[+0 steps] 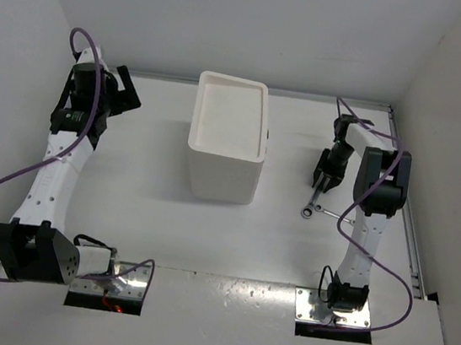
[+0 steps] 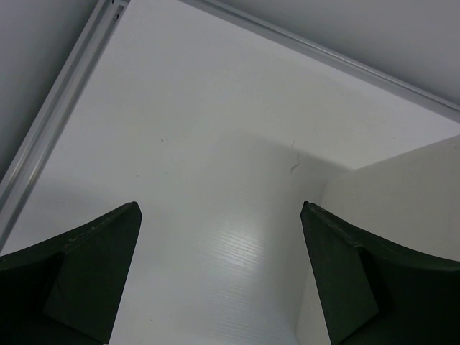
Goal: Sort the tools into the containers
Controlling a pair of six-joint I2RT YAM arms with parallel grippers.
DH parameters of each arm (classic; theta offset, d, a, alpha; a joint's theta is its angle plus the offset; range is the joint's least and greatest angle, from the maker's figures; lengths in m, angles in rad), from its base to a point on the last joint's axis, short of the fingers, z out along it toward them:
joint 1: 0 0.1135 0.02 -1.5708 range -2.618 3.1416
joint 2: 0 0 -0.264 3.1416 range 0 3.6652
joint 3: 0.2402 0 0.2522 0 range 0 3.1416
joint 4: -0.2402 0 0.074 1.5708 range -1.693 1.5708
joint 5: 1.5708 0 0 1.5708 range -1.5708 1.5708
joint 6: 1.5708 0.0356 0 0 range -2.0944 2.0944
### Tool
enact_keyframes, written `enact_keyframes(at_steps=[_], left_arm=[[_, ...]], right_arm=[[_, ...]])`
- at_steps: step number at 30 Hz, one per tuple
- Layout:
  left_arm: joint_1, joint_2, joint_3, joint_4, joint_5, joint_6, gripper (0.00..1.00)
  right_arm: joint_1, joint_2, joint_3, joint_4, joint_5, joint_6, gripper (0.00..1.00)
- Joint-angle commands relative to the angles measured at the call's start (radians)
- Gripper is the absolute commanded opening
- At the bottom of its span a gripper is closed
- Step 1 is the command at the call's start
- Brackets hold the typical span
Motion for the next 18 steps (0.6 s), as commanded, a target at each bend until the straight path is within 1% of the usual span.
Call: enact_keyframes(at_steps=[1,5,8,11,15,16,18], left_arm=[[0.022,-0.001,-0.001,0.032,0.024,-0.017,1.00],[0.022,0.008,-0.001,0.032,0.024,-0.017,1.00],[0.031,0.019,-0.001,0.032,0.035,-0.026,1.00],[0.040,0.019,-0.001,0.032,0.047,-0.036,1.00],[0.049,0.028,-0.001,0.032,0.058,-0.036,1.00],[0.049,0.028,-0.001,0.032,0.069,-0.036,1.00],[0.058,0.028,-0.001,0.032,0.069,-0.036,1.00]], right_arm=[[-0.013,0.035,0.032,0.005,0.014,0.030,0.42],[-0.013,0.046,0.032,0.005,0.023,0.030,0.42],[-0.013,0.057,0.032,0.016,0.043,0.030,0.39],[-0.024,0.069,0.023,0.025,0.043,0.030,0.29],[-0.033,0.069,0.014,0.034,0.043,0.019,0.02],[-0.033,0.069,0.014,0.034,0.020,0.019,0.00],[-0.033,0.055,0.014,0.034,-0.014,-0.029,0.00]])
